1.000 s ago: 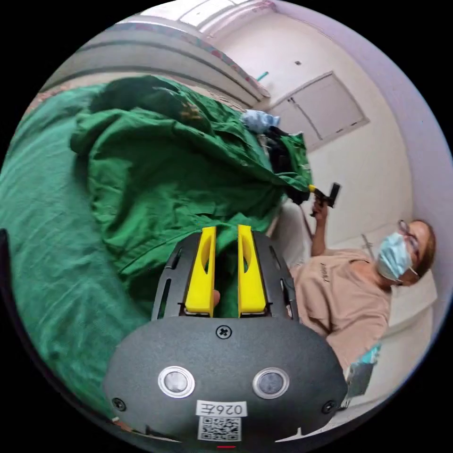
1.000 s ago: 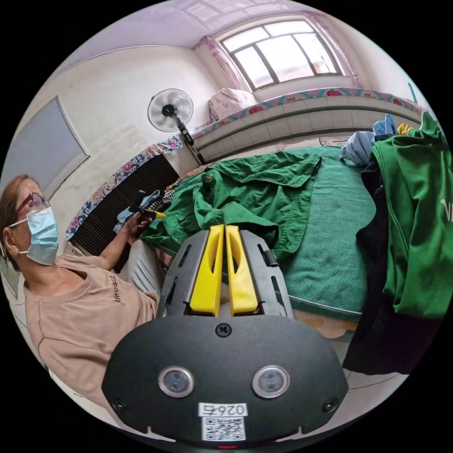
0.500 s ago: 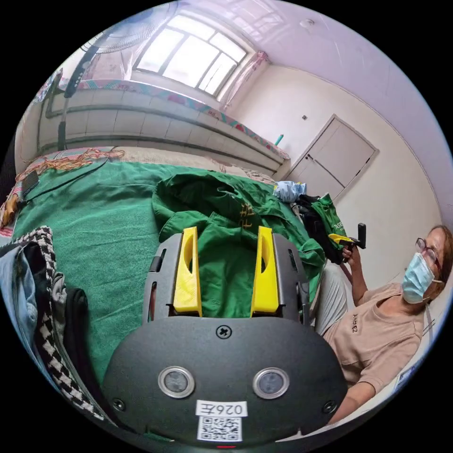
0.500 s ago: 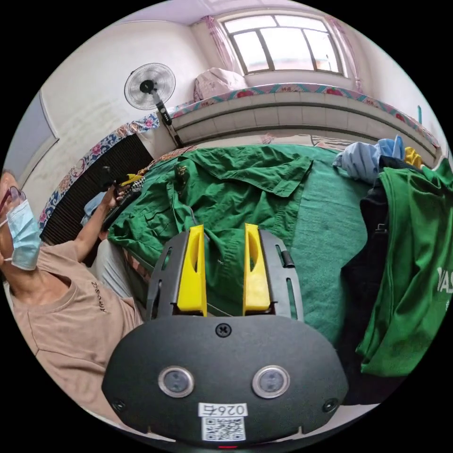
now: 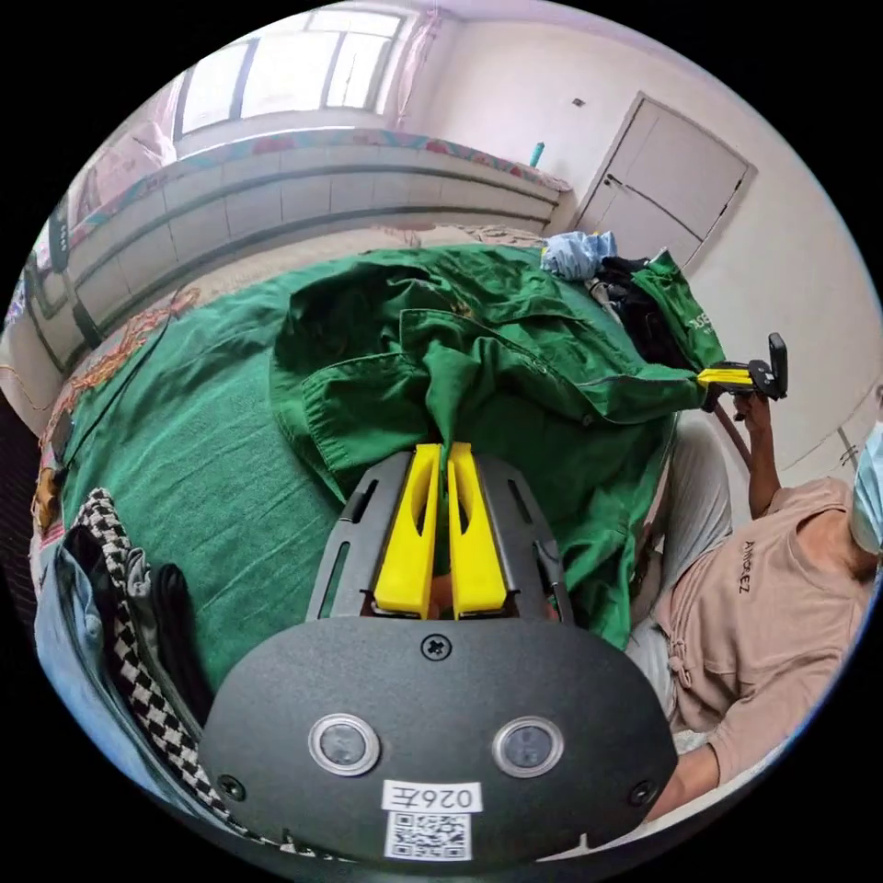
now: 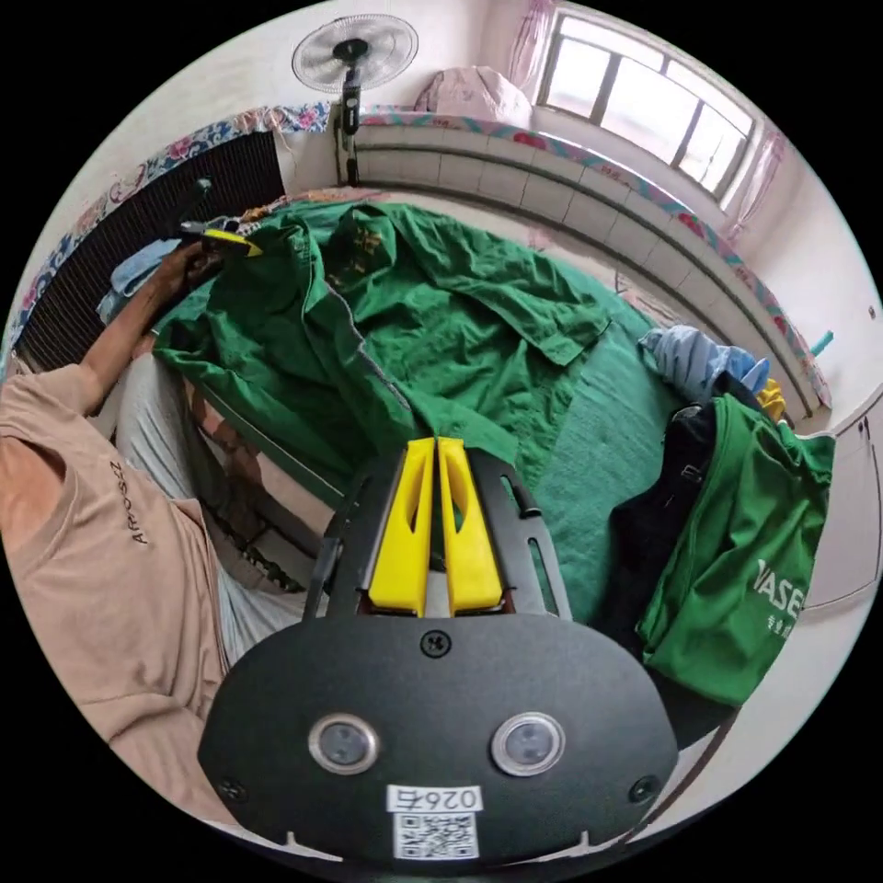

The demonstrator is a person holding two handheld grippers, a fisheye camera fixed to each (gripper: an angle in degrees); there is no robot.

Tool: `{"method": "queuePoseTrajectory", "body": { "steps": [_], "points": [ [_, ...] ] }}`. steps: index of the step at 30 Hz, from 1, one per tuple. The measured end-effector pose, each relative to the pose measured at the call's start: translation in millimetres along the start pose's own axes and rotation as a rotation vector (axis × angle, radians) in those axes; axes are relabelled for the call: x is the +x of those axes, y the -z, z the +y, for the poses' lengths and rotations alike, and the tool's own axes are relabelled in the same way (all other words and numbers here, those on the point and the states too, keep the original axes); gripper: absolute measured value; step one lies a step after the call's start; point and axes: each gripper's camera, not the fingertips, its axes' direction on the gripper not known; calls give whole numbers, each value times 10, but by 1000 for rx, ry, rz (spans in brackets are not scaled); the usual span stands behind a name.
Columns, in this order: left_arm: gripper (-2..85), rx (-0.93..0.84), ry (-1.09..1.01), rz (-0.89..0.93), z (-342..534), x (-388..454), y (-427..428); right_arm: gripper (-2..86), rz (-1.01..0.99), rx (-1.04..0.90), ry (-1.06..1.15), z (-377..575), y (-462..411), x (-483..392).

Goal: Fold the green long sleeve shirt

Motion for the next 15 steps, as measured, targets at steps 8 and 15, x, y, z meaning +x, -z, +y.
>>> {"method": "queuePoseTrajectory", "body": {
  "steps": [8,15],
  "points": [
    [206,-61,211,110,-195,-441,-87,28,-5,-99,-268,-1257,-461,1696],
    [226,-19,166,-29,400,191,823,24,-73,-109,-353,-372,-264,1601]
  ]
}}
